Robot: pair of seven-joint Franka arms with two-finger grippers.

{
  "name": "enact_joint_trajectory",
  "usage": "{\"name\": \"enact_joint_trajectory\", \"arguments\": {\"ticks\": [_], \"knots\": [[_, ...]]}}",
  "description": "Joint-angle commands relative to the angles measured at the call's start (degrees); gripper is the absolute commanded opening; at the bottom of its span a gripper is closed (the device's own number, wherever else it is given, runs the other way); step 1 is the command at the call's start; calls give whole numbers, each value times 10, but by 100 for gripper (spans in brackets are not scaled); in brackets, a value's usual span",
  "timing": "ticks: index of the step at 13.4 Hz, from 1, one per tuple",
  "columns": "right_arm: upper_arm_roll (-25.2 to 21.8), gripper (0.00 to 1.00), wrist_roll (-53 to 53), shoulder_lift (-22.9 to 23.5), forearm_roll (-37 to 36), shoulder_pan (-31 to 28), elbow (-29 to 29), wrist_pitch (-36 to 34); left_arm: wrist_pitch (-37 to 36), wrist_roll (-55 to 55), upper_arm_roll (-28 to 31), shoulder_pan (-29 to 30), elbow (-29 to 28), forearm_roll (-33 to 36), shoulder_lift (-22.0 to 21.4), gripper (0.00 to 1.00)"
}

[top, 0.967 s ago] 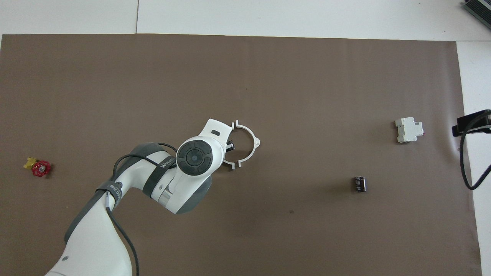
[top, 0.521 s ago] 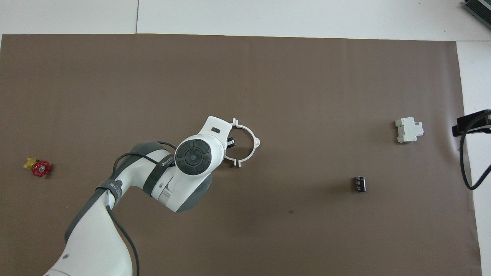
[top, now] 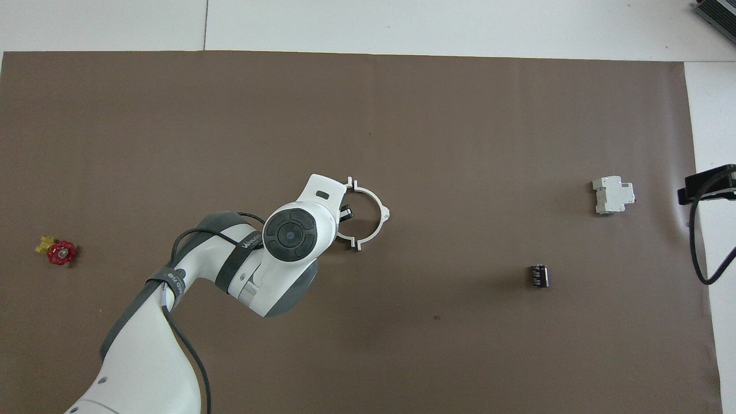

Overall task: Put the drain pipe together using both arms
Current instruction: 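Press the held clamp half onto the other half with the left gripper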

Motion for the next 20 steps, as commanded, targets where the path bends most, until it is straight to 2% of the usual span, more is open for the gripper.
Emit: {"name": "enact_joint_trajectory", "arguments": {"ticks": [1,9,13,15,20], "knots": [[3,100,7,-4,5,-7,-6,2,3,-36,6,-11,3,8,15,0],[3,100,7,-4,5,-7,-6,2,-11,-40,8,-19,5,8,13,0],[3,100,7,-4,5,-7,-6,2,-100,-40,9,-22,44,18,13,0],[3,100,7,-4,5,-7,-6,2,-116,-54,9,-22,52,34,13,0],[3,100,7,-4,5,-7,-6,2,-109,-91,9,-22,54,71,14,0]]}}
